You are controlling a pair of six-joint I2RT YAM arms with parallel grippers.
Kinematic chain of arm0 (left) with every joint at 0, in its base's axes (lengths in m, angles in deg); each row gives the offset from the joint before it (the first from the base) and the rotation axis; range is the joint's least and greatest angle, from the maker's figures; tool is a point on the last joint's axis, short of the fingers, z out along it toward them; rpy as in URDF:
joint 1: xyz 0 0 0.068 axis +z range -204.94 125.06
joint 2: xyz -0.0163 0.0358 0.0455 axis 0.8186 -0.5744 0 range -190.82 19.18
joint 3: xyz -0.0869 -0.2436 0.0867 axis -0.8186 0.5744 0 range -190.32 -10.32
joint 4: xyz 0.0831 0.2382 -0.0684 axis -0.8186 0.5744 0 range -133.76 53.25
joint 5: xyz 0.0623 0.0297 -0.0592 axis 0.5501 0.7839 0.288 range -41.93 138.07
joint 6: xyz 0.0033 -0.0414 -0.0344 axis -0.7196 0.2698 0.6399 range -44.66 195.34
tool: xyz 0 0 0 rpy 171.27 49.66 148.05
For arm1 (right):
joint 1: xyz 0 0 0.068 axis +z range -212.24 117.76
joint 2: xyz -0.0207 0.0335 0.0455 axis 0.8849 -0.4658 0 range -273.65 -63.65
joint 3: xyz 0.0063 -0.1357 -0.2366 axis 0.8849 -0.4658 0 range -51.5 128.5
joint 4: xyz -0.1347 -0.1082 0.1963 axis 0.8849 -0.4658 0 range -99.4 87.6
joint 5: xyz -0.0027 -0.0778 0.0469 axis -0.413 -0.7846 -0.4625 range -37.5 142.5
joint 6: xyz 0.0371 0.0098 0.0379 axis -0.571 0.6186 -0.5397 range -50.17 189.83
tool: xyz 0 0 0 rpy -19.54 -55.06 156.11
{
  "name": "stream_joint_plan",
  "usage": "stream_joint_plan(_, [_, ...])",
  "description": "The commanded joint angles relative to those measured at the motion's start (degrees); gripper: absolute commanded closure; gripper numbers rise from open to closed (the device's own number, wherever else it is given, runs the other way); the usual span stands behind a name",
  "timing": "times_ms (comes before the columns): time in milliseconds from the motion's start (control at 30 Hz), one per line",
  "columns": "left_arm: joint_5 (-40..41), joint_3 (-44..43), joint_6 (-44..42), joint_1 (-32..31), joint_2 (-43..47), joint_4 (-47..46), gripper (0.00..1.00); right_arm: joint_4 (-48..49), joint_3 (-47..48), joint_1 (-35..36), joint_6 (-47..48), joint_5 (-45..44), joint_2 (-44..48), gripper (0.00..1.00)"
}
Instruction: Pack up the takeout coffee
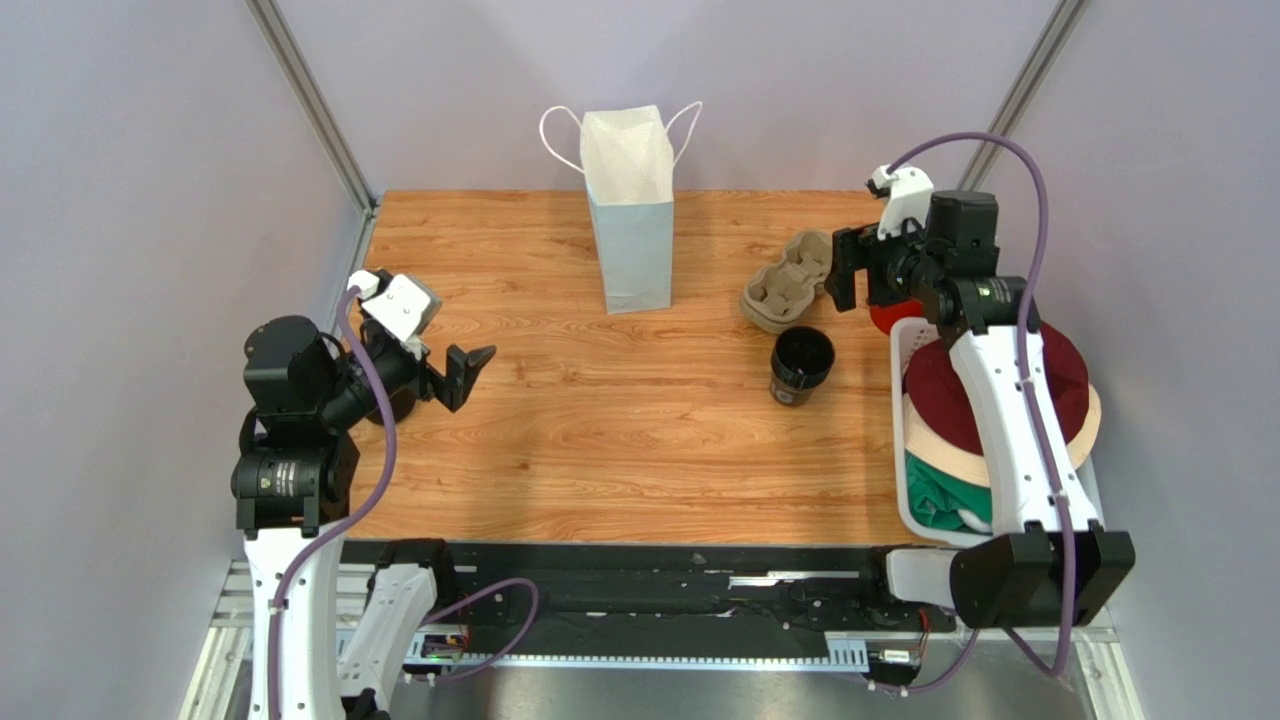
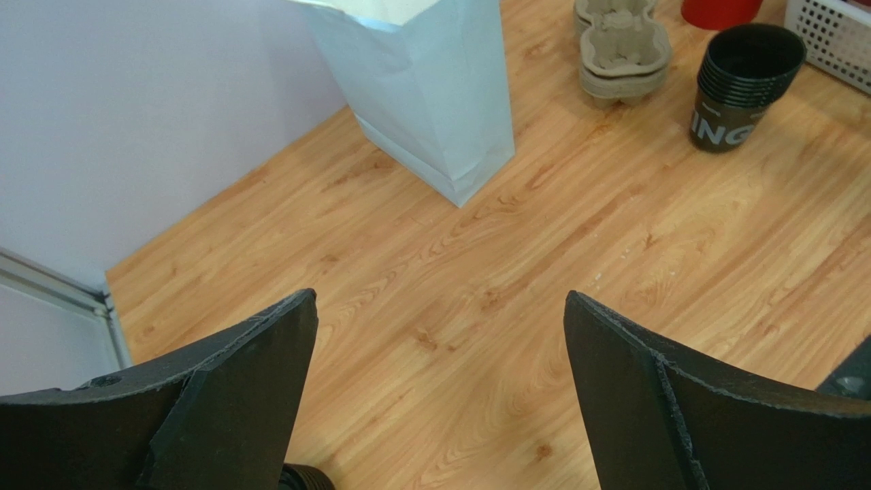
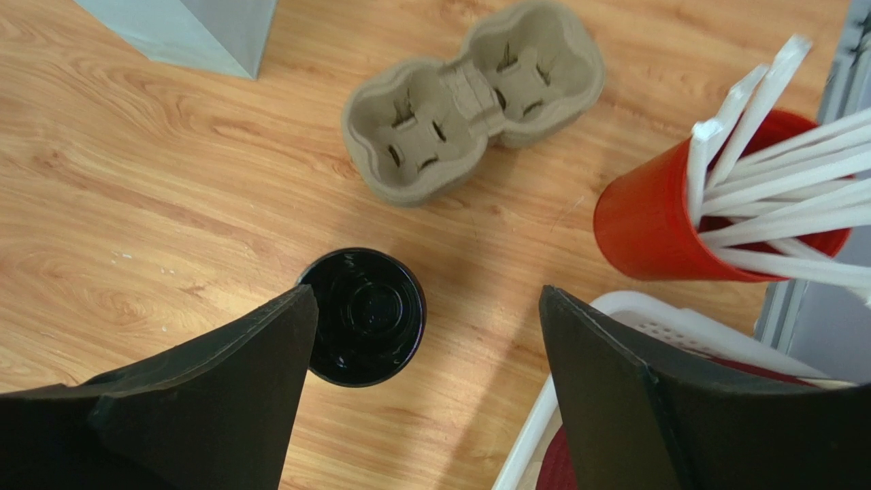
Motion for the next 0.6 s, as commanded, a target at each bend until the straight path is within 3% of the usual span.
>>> stream_joint_plan(0, [-3.4,2.1,-3.3,0.4,0.5,1.4,0.01,-3.2,2.2,-0.1,-1.4,-2.6,-3.4,0.17])
stream_joint_plan(267, [-8.1,5.9,-0.3,0.3,0.0,-2.3,0.01,-2.2,-1.6,1.6,-1.0,-5.1,-5.3,0.3])
stream_joint_plan(400, [-8.2,7.8,1.8,0.3,-0.1,-5.8,0.01,-1.5,-3.4,2.0,-0.8,-5.1,-6.2,0.42])
stream_joint_plan(567, [-7.6,8.7,3.4,0.4,-0.6,-7.9,0.01,-1.5,-4.2,1.9,-0.4,-4.9,-7.4,0.43])
